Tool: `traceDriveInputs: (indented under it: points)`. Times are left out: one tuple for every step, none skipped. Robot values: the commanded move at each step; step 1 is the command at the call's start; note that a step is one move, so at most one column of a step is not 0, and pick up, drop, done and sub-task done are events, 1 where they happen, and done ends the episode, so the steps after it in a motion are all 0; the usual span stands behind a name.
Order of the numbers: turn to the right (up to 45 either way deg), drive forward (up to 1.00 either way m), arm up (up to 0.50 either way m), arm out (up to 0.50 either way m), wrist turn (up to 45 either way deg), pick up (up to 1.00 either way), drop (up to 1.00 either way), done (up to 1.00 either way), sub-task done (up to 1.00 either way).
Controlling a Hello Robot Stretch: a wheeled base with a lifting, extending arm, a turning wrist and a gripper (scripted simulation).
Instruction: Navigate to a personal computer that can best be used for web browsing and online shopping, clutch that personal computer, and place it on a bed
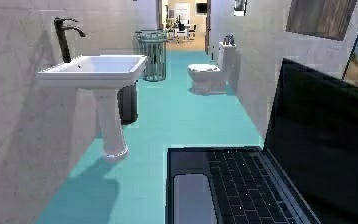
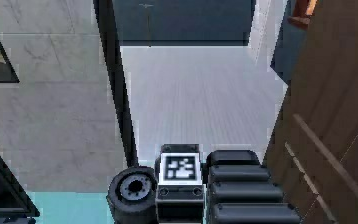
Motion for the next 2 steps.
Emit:
traceDriveInputs:
  points:
    - [45.0, 0.00, 0.00, 0.00, 0.0, 0.00, 0.00, 0.00, 0.00]
    - [45.0, 0.00, 0.00, 0.00, 0.0, 0.00, 0.00, 0.00, 0.00]
